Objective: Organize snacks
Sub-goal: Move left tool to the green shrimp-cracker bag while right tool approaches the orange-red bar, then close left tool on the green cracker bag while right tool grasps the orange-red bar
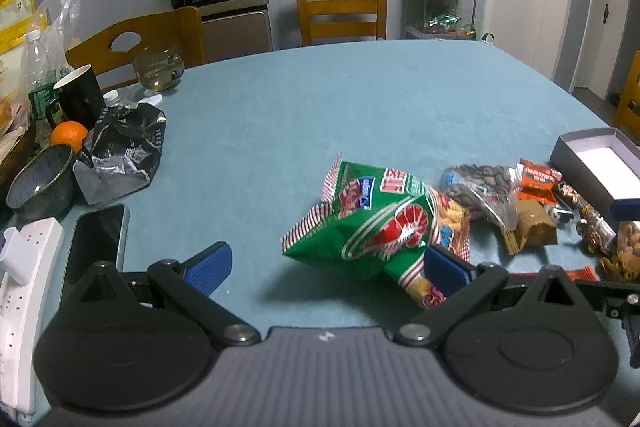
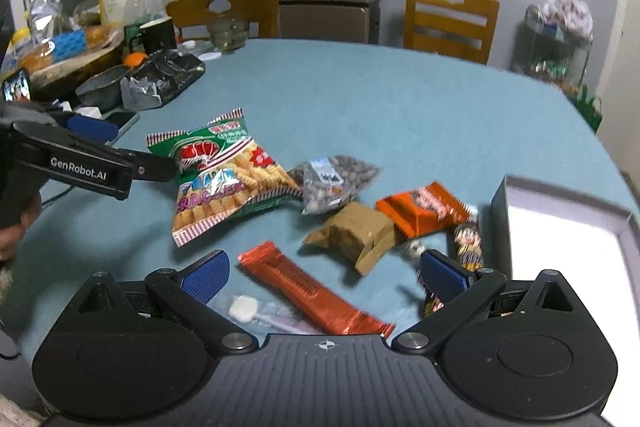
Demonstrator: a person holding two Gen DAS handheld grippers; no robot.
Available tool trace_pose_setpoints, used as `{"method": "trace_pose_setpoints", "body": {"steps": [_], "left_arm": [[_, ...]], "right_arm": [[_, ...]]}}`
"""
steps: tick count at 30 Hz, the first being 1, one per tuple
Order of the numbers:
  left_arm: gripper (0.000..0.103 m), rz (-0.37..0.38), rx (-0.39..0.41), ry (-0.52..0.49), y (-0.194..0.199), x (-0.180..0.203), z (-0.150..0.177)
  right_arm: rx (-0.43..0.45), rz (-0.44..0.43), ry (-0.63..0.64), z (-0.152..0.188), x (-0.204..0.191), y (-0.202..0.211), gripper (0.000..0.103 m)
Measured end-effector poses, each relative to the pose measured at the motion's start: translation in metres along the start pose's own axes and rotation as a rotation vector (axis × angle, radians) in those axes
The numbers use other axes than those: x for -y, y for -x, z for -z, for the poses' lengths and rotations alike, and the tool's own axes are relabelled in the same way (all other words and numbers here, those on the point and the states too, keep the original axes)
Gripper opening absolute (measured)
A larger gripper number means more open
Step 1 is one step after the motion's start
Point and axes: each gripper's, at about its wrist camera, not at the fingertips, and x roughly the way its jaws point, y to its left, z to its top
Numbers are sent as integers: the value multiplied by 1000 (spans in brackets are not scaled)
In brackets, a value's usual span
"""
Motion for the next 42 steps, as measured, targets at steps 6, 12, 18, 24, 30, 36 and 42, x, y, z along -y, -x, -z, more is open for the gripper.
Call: {"method": "trace_pose_setpoints", "body": {"steps": [6,12,18,24,30,36,42], "left_arm": [[103,28,-6,-8,-10,0,-3],[103,42,-10,-18,-18,5,-5],[103,43,-21,-25,-23,9,-7],[103,47,-19,-35,-25,14,-11],[103,51,-22,-35,-26,15,-12],[103,68,-16,-47,-34,21,-16],[103,104,5,-54,-50,25,-27]], "right_arm": [[-23,-41,19,4,-1,-10,103],[-33,-47,35,7,-3,-15,103],[-41,-56,36,7,-2,-20,103],[-49,-62,39,8,-4,-24,103],[-44,-63,37,7,-3,-25,103],[-49,-69,37,7,-2,-30,101],[-62,-85,47,5,-4,-37,93]]}}
